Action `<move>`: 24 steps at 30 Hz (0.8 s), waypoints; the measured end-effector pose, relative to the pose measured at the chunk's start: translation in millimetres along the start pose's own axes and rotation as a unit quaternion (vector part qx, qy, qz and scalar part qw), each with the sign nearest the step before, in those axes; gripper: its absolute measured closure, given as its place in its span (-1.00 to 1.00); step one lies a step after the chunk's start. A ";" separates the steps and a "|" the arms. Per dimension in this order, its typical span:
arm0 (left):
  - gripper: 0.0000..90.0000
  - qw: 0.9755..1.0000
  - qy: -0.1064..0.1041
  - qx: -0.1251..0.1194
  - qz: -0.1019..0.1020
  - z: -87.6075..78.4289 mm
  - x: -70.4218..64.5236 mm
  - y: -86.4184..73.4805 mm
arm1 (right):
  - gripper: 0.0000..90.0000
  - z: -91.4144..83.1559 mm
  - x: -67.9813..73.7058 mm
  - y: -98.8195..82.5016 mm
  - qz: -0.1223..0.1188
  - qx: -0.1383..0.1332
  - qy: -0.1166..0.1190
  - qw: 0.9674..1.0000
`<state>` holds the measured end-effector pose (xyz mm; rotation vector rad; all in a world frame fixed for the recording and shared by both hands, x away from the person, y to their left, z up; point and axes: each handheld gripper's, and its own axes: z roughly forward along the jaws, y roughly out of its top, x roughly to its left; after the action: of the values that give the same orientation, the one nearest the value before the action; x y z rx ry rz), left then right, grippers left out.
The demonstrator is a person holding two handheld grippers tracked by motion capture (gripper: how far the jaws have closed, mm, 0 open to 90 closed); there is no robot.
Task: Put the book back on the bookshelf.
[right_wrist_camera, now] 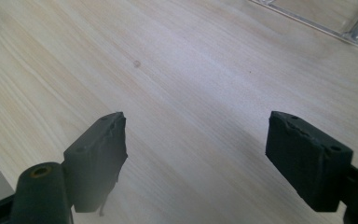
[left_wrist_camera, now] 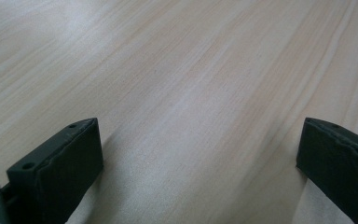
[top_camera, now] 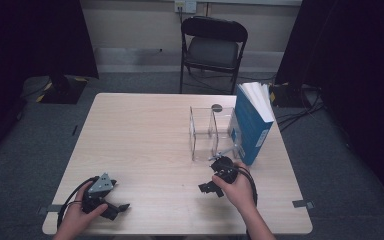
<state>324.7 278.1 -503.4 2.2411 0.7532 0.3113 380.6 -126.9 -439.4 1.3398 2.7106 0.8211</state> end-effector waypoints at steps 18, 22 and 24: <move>-1.00 1.000 0.000 0.000 0.000 0.0 0.0 0.0 | -0.56 19.3 17.5 3.4 -0.021 0.010 0.014 1.000; -1.00 1.000 0.000 -0.001 0.000 0.1 -0.1 -0.1 | -0.56 23.8 21.6 4.4 -0.024 0.011 0.018 1.000; -1.00 1.000 0.000 0.000 0.000 0.1 0.0 -0.1 | -0.56 26.7 23.8 4.3 -0.028 0.016 0.018 0.999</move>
<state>324.7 278.1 -503.5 2.2408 0.7535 0.3121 374.8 -95.1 -455.3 1.2596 2.7864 0.8104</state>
